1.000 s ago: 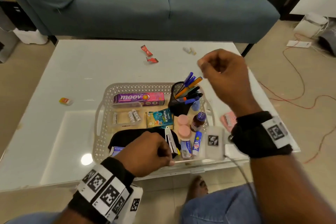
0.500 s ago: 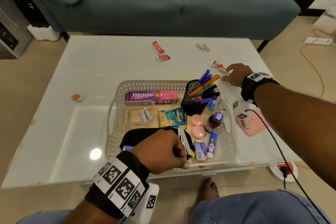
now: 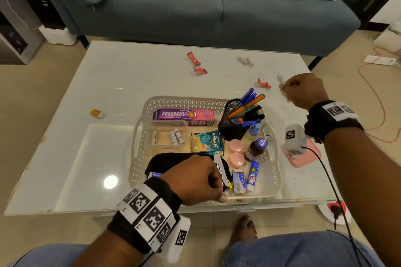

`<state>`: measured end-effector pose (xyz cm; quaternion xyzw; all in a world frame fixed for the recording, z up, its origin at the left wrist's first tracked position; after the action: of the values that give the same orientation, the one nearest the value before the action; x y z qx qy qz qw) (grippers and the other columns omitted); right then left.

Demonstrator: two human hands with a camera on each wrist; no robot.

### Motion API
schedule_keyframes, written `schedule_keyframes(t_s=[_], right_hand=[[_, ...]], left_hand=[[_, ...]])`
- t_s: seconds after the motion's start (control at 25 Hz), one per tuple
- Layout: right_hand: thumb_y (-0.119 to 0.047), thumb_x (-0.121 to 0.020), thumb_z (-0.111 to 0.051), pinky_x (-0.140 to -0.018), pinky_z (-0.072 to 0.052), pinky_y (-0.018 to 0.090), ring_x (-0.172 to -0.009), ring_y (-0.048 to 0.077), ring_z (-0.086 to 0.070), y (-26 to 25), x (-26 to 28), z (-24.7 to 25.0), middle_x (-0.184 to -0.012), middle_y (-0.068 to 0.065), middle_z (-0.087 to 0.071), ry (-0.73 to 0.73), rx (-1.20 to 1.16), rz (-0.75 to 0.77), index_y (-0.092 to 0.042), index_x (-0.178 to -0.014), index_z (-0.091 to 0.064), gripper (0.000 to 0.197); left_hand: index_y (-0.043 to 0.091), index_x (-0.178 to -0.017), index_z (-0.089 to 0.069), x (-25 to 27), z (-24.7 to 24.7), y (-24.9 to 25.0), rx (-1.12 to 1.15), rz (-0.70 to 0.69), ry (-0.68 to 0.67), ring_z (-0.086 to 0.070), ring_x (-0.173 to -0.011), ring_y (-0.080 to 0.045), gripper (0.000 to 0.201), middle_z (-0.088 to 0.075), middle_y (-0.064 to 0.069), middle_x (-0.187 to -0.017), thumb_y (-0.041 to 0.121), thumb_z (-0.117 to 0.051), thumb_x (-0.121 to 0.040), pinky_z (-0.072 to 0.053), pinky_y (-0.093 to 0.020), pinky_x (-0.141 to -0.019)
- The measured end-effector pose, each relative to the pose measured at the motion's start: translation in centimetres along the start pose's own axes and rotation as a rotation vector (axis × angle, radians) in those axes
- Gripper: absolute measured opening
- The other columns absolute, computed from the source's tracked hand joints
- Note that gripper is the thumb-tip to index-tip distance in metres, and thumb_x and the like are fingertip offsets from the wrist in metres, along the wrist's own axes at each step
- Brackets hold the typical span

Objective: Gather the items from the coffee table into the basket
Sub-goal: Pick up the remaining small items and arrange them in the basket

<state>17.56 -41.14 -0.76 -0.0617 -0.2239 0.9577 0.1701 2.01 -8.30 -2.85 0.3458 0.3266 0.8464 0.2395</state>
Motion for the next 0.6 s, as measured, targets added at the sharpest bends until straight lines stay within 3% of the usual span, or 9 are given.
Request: schedule_keyframes(t_s=[0.12,0.28,0.36,0.44,0.48,0.6], right_hand=[[-0.032,-0.097,-0.067,-0.069,-0.043,0.021,-0.084,0.02,-0.065,-3.8,6.3,3.9,-0.093,0.005,-0.073,0.104,-0.082,0.153,-0.011,-0.103,-0.076,0.024],[-0.038,-0.096,-0.068,-0.07,-0.055,0.027,-0.078,0.013,-0.071,-9.0,13.8,4.2,-0.087,-0.005,-0.074,-0.01,-0.289,0.233,-0.023,-0.099,-0.074,0.017],[-0.031,-0.096,-0.069,-0.064,-0.054,0.022,-0.074,0.01,-0.072,-10.8,16.9,2.6,-0.084,-0.003,-0.075,-0.081,-0.466,0.231,-0.022,-0.097,-0.074,0.01],[-0.025,-0.096,-0.07,-0.058,-0.05,0.013,-0.067,0.005,-0.071,-11.8,19.1,0.3,-0.084,-0.001,-0.076,-0.15,-0.615,0.171,-0.024,-0.095,-0.072,0.002],[-0.025,-0.096,-0.071,-0.058,-0.049,0.01,-0.065,0.003,-0.07,-11.9,19.7,-0.8,-0.087,-0.001,-0.076,-0.165,-0.652,0.143,-0.027,-0.094,-0.071,0.002],[-0.03,-0.095,-0.072,-0.069,-0.055,0.017,-0.074,0.004,-0.071,-11.2,20.6,-4.3,-0.091,-0.004,-0.077,-0.221,-0.674,0.117,-0.025,-0.101,-0.072,0.008]], left_hand=[[0.018,-0.09,-0.081,-0.1,0.0,-0.1,-0.002,0.008,-0.012,-0.066,-0.072,0.004,0.017,-0.078,0.009,-0.087,0.034,-0.08,-0.084,-0.053,-0.017,-0.072],[0.017,-0.089,-0.081,0.0,0.3,-0.2,0.031,-0.003,-0.044,-0.063,-0.068,0.007,0.018,-0.078,0.009,-0.087,0.034,-0.081,-0.083,-0.048,-0.017,-0.069],[0.017,-0.089,-0.08,0.3,0.9,-0.2,0.052,-0.015,-0.033,-0.061,-0.061,0.008,0.018,-0.077,0.009,-0.081,0.034,-0.08,-0.084,-0.048,-0.016,-0.063],[0.016,-0.091,-0.078,0.8,2.1,-0.5,0.132,-0.028,0.017,-0.065,-0.061,-0.001,0.02,-0.075,0.007,-0.077,0.035,-0.077,-0.087,-0.056,-0.021,-0.063],[0.014,-0.094,-0.076,1.0,2.8,-0.7,0.187,-0.034,0.056,-0.07,-0.066,-0.009,0.021,-0.076,0.002,-0.08,0.035,-0.073,-0.09,-0.06,-0.026,-0.068],[0.01,-0.106,-0.069,1.3,4.8,-2.0,0.322,0.005,0.185,-0.075,-0.084,-0.021,0.02,-0.075,-0.007,-0.097,0.026,-0.06,-0.1,-0.062,-0.033,-0.082]])
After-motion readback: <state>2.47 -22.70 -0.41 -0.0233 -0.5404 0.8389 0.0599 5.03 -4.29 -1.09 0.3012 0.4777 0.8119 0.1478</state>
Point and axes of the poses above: each hand's wrist, its own x-axis away from the middle knuckle, its own z-axis out of the back of the hand, y = z × x, the point moved 1 cm from there along -x, towards the middle knuckle
